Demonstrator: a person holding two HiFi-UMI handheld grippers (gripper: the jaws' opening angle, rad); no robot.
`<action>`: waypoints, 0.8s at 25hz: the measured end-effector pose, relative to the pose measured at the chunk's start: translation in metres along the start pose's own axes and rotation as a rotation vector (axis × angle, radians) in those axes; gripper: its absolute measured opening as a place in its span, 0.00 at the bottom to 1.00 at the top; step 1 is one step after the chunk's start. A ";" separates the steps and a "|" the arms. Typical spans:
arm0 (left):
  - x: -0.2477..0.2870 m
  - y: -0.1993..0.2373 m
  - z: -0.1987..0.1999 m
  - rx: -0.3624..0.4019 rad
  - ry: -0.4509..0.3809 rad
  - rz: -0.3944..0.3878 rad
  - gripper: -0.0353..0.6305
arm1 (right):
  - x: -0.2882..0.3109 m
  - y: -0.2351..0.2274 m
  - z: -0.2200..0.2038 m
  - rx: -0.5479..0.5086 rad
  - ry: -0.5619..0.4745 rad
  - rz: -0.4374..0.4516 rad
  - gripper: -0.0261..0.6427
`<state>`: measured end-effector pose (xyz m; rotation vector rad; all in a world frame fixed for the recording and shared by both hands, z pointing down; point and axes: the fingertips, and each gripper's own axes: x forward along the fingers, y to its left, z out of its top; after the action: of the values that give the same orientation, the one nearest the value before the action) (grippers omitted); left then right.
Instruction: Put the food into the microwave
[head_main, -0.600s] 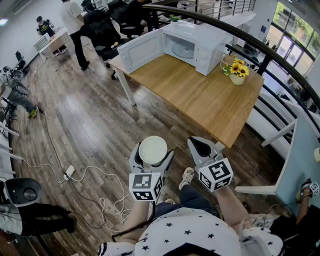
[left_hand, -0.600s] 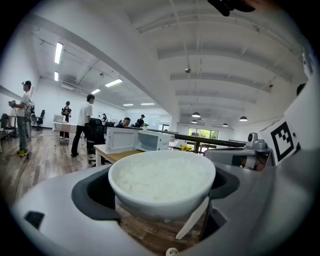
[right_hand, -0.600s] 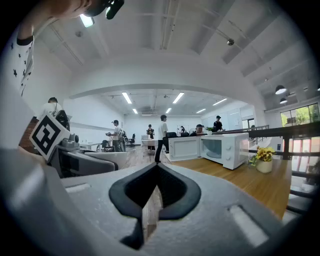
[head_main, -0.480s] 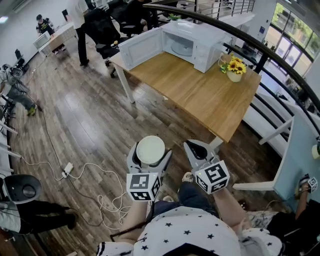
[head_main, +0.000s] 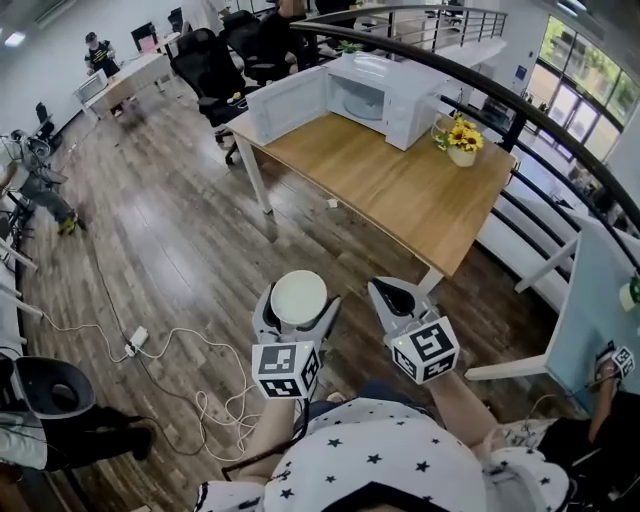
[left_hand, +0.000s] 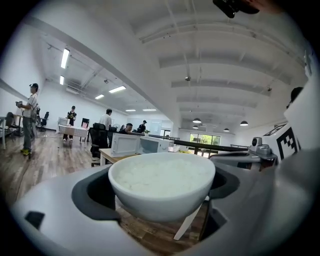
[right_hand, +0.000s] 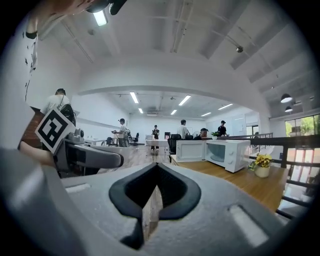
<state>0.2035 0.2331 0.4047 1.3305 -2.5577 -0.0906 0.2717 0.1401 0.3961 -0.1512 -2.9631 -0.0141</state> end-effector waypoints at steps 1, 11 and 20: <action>-0.002 -0.001 -0.001 0.005 0.002 -0.002 0.84 | -0.001 0.001 0.000 0.007 -0.002 0.001 0.05; -0.021 0.015 0.000 0.020 -0.006 -0.015 0.84 | 0.001 0.028 0.001 0.054 -0.045 -0.008 0.05; -0.021 0.028 0.001 0.005 -0.005 -0.007 0.84 | 0.008 0.032 -0.004 0.063 -0.019 -0.010 0.05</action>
<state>0.1925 0.2666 0.4047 1.3425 -2.5590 -0.0884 0.2678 0.1723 0.4013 -0.1284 -2.9794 0.0791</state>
